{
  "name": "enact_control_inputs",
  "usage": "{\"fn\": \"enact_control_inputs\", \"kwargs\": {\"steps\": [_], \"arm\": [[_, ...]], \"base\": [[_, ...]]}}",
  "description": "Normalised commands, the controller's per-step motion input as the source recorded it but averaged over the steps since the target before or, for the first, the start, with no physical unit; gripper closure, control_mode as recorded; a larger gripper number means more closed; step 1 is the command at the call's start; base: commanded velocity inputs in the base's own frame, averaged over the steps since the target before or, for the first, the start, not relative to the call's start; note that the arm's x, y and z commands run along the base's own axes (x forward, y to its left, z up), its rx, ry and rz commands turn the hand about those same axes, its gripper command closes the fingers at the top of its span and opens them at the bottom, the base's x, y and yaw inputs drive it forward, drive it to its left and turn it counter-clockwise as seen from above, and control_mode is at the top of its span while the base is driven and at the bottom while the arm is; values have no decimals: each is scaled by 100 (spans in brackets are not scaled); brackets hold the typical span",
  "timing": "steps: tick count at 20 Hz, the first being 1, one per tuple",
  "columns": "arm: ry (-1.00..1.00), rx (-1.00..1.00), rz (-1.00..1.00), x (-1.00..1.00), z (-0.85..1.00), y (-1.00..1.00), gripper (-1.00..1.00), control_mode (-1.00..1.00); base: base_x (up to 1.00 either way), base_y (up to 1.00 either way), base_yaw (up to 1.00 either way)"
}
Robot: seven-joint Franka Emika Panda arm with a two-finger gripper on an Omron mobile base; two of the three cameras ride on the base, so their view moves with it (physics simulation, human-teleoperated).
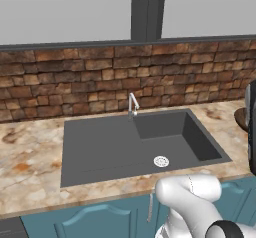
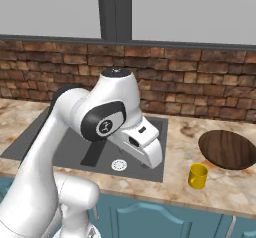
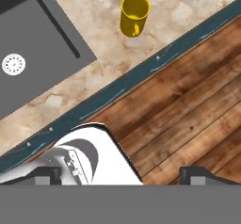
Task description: Pick the mug and place it in the sink. Pick the bowl and place it in the open cabinet and then close the cabinet.
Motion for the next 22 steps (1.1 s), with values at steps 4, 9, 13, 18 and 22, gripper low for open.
{"fn": "enact_control_inputs", "kwargs": {"steps": [4, 9, 13, 18, 22], "arm": [[0, 0, 0, -1, -19, -24, -100, -100], [1, 0, 0, 0, -25, -27, -100, -100], [1, 0, 0, 1, -20, -23, -100, -100], [7, 0, 0, 7, -24, -28, -100, -100], [5, 0, 0, 30, -25, -10, -100, -100]], "base": [[0, 0, 0], [0, 0, 0], [0, 0, 0], [0, 0, 0], [0, 0, 0]]}}
